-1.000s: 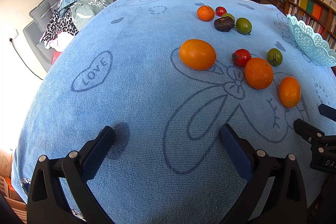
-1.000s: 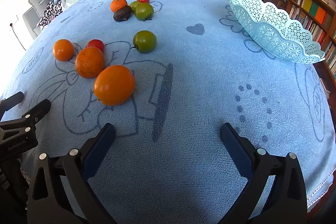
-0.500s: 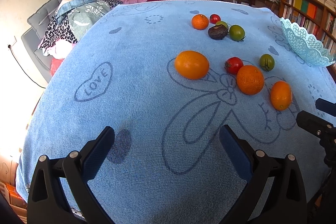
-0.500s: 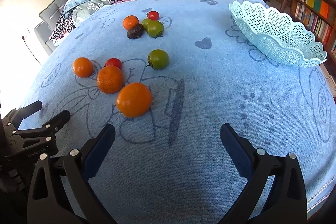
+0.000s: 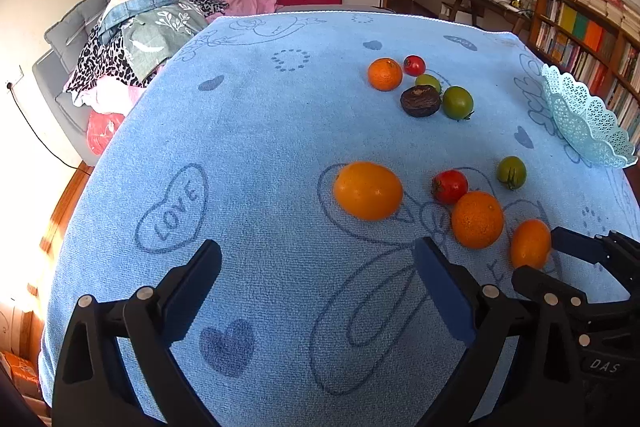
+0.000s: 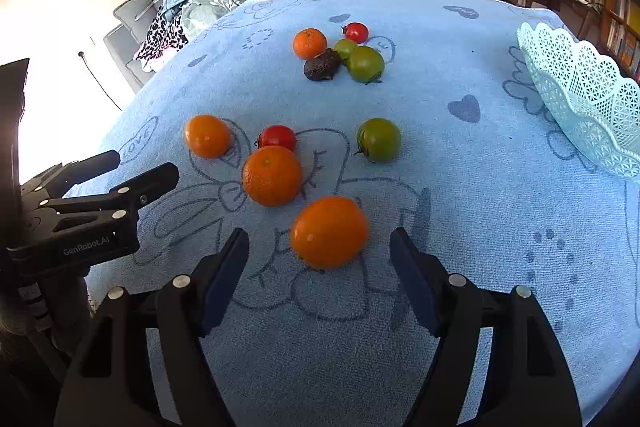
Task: Organize fruits
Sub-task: 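Grasp the large orange with the right tool while the left tool grasps the oval orange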
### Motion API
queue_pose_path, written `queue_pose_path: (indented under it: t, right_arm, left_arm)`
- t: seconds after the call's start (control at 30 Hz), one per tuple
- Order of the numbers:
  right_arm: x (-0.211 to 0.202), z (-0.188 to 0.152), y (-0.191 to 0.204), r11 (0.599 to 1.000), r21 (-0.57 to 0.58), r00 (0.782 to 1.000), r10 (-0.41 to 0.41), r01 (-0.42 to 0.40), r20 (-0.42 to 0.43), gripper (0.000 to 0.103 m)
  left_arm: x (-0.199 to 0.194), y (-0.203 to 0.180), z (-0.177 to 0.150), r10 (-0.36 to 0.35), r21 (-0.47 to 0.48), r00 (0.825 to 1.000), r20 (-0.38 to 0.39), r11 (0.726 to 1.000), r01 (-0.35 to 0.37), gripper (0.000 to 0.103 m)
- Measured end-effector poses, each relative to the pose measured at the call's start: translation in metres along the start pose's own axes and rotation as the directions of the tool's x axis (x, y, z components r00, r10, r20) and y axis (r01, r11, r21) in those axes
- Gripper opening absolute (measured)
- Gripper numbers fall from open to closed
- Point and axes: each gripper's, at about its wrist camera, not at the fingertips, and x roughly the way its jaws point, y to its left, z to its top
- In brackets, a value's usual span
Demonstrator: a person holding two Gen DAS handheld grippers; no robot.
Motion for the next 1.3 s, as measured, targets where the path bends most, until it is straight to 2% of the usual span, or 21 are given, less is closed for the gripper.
queue_pose_path:
  t: [0.13, 0.3, 0.57, 0.83, 0.93, 1.0, 1.3]
  right_arm:
    - [0.009, 0.001, -0.003, 1.0, 0.001, 1.0, -0.002, 0.002, -0.028, 0.065]
    - [0.013, 0.003, -0.001, 1.0, -0.019, 1.0, -0.006, 0.005, -0.029, 0.065]
    - [0.016, 0.005, 0.001, 0.999, -0.035, 1.0, -0.009, 0.008, -0.028, 0.065]
    - [0.016, 0.006, 0.001, 0.999, -0.033, 0.999, -0.012, 0.011, -0.032, 0.062]
    - [0.016, 0.007, -0.001, 0.999, -0.029, 0.999, -0.022, 0.021, -0.031, 0.054]
    - [0.016, 0.007, -0.001, 0.999, -0.031, 0.999, -0.033, 0.032, -0.028, 0.044]
    - [0.01, 0.003, -0.002, 0.999, -0.024, 1.0, -0.021, 0.021, -0.015, 0.043]
  left_arm:
    - [0.011, -0.004, 0.006, -0.015, 0.009, 1.0, -0.018, 1.0, 0.015, 0.09]
    - [0.023, -0.008, 0.015, -0.033, 0.015, 0.999, -0.032, 0.999, 0.033, 0.088]
    - [0.042, -0.01, 0.025, -0.057, 0.008, 0.996, -0.069, 0.998, 0.058, 0.07]
    - [0.044, -0.017, 0.026, -0.089, 0.027, 0.995, -0.041, 0.996, 0.09, 0.05]
    - [0.044, -0.016, 0.026, -0.098, 0.022, 0.995, -0.036, 0.995, 0.098, 0.05]
    - [0.043, -0.015, 0.026, -0.103, 0.02, 0.994, -0.034, 0.994, 0.103, 0.05]
    - [0.041, -0.013, 0.026, -0.132, 0.017, 0.991, -0.023, 0.991, 0.132, 0.045]
